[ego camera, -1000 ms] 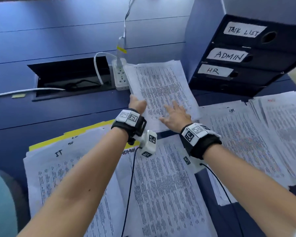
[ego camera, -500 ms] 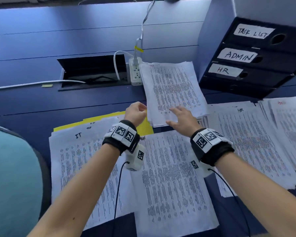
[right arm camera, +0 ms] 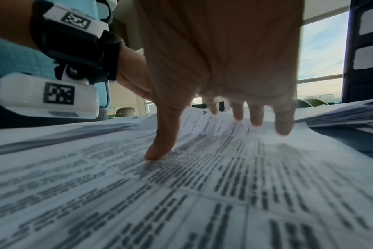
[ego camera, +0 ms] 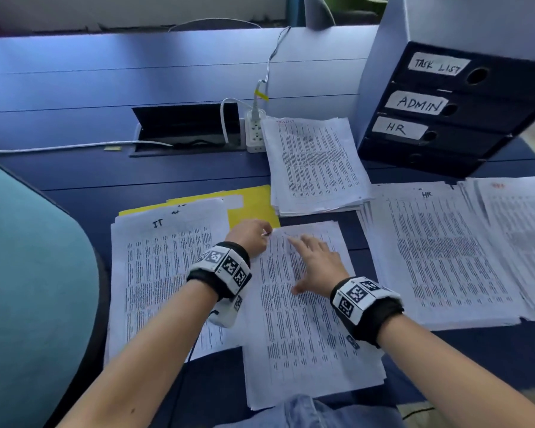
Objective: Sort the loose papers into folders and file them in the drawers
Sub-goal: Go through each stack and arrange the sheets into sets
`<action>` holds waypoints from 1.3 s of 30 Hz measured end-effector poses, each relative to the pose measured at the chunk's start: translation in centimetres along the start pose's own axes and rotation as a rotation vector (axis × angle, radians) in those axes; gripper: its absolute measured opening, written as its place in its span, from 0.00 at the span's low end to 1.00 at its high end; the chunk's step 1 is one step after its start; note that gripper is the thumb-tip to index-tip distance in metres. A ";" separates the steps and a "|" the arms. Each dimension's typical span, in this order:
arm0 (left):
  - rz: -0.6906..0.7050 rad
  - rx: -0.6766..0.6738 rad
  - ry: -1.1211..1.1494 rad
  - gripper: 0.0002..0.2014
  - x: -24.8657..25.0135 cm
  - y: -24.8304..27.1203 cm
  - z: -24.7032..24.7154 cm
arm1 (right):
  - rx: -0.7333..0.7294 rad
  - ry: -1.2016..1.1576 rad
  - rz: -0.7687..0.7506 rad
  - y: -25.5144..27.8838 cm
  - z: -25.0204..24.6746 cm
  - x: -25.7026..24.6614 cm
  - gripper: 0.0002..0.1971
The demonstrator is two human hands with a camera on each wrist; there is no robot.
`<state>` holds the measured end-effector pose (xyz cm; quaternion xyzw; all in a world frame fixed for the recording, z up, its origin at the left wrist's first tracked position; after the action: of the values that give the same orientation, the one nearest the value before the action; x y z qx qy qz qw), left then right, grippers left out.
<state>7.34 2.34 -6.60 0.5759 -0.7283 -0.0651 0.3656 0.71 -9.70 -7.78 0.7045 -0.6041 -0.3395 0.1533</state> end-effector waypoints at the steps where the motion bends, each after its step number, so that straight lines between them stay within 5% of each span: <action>1: 0.029 0.017 -0.038 0.12 0.4 0.4 0.0 | 0.036 0.022 0.011 0.1 -0.2 0.1 0.58; 3: 0.086 0.008 -0.119 0.10 1.1 0.9 0.4 | 0.107 0.087 0.023 0.5 -0.9 -0.2 0.63; 5: 0.135 -0.086 -0.031 0.21 1.1 1.0 1.4 | 0.142 0.186 0.016 0.9 -1.3 -0.7 0.61; 8: 0.127 -0.187 0.399 0.32 0.7 1.7 1.8 | 0.247 0.316 -0.060 1.8 -1.8 -2.2 0.34; 11: 0.052 -0.011 0.401 0.25 -0.8 1.5 -0.2 | 0.430 0.400 -0.133 3.2 -2.0 -3.1 0.13; 15: -0.071 -0.002 0.205 0.22 -2.6 0.3 0.0 | 0.480 0.415 -0.249 3.7 -0.7 -3.8 0.18; 19: -0.041 0.012 0.086 0.21 -2.5 0.1 0.2 | 0.428 0.300 -0.287 3.2 0.7 -3.6 0.23; 28: -0.114 0.095 -0.158 0.14 -2.4 0.5 0.9 | 0.172 0.166 -0.218 -0.4 -0.4 -3.4 0.11; 34: -0.210 0.088 0.030 0.10 -3.1 0.0 -0.5 | 0.037 0.142 -0.052 -3.4 -2.2 -2.0 0.44; 39: -0.120 0.035 0.225 0.10 -2.6 0.0 -0.7 | 0.001 0.149 -0.009 -3.8 -2.3 -1.5 0.44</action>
<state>7.91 4.87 -7.29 0.6284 -0.6480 -0.0091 0.4304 5.02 -7.90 -8.02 0.7306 -0.5879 -0.2865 0.1962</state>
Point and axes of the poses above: each hand's wrist, its own y-axis away from the middle knuckle, its own z-axis out of the palm, x = y × z, the point moved 9 cm from there along -y, towards the middle knuckle, and after that the axes turned 12 degrees about -x, right-handed, at the moved point
